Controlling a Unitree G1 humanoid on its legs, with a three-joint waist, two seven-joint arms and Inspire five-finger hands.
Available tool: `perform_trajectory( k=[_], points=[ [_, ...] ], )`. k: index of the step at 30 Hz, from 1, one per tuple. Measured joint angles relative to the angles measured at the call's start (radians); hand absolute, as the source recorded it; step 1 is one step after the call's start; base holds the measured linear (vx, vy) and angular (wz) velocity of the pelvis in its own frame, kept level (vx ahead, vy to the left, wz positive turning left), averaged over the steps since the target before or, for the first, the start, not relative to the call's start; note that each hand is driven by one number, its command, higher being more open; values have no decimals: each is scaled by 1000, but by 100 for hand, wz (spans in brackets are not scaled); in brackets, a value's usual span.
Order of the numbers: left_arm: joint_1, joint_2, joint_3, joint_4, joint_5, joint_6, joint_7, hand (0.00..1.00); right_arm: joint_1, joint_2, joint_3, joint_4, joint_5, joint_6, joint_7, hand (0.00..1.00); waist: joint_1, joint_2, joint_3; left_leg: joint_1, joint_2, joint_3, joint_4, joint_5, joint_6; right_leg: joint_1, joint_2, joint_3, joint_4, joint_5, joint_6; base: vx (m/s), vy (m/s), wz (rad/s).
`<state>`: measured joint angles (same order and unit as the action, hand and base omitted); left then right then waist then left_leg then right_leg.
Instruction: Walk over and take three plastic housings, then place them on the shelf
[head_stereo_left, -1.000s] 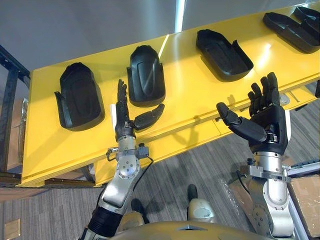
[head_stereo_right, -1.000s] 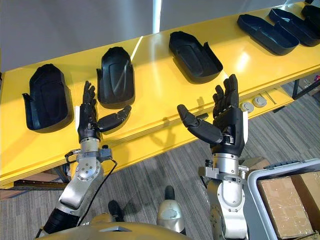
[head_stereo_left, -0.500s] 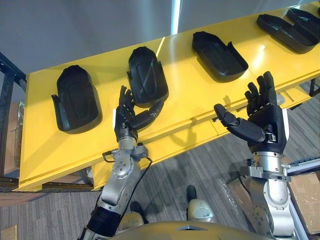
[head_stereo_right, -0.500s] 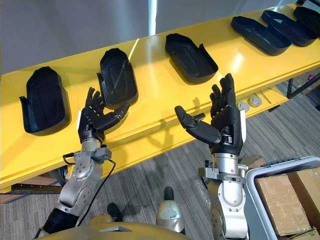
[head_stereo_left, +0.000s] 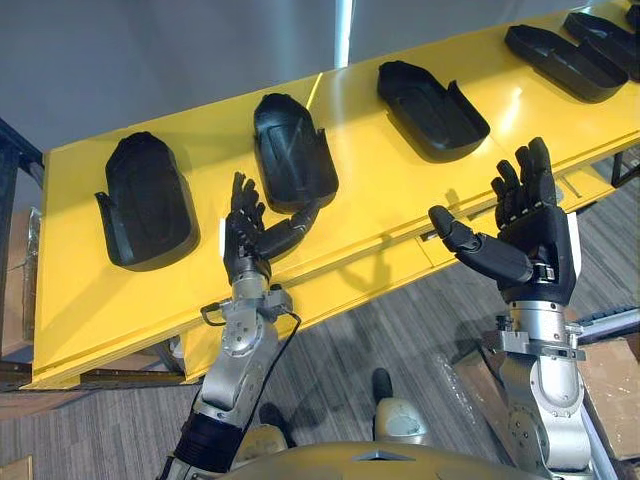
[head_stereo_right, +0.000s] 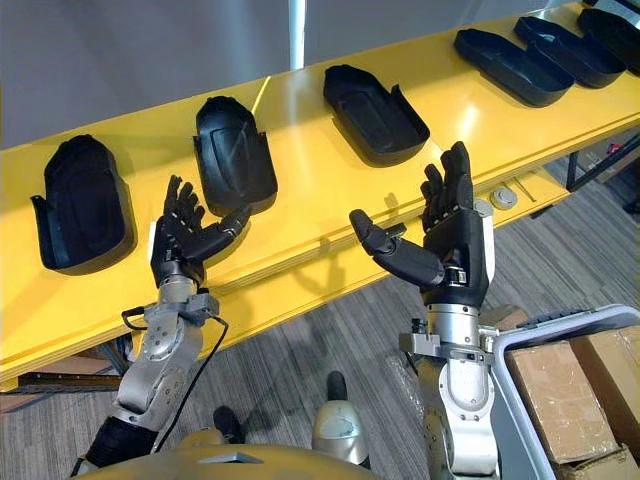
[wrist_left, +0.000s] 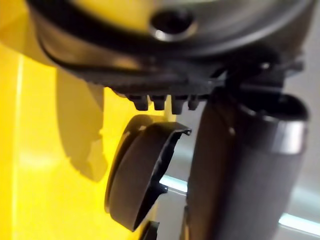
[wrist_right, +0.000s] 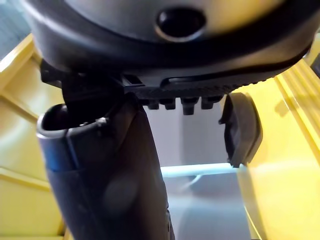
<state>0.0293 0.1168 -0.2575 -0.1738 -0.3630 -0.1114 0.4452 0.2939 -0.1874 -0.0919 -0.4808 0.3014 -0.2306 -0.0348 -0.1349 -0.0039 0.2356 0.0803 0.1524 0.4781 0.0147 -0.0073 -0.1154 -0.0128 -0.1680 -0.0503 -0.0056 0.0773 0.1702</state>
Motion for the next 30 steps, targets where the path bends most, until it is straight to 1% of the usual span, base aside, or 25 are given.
perform_trajectory(
  k=[1,5,17,20,23,30],
  points=[
    [10,0,2,-5,-29,-16,-8,100,1,0,-4,0,0,0,7,100,-2,0,0,0,0,6,0,-1,0,-4,0,5,-1,2,-1,-10,-1,-16],
    [14,1,13,-10,-72,-21,-20,100,-1,0,-28,0,2,2,20,100,-4,0,-1,1,-1,8,0,-2,0,-4,-1,6,-1,2,-1,-2,-1,-2],
    [19,-1,20,-12,-79,-22,-37,100,-7,0,-48,0,23,9,34,100,-6,6,-4,0,-2,7,0,-2,0,-3,-1,5,-7,4,0,0,0,0],
    [19,-1,20,-12,-105,-22,-42,100,-7,0,-49,-1,23,18,35,100,-6,13,-9,-1,-3,7,0,-2,0,-3,-2,5,-10,5,1,0,0,0],
    [20,-2,13,-12,-107,-19,-55,100,-9,0,-49,-2,22,31,37,100,-8,21,-15,-1,-3,7,-1,-2,0,-3,-2,4,-12,5,1,0,0,0],
    [20,-2,-13,-12,-116,-15,-80,100,-13,0,-49,-2,21,31,40,100,-8,22,-16,-1,-3,7,-1,-2,0,-3,-2,4,-12,5,1,0,0,0]
  ],
)
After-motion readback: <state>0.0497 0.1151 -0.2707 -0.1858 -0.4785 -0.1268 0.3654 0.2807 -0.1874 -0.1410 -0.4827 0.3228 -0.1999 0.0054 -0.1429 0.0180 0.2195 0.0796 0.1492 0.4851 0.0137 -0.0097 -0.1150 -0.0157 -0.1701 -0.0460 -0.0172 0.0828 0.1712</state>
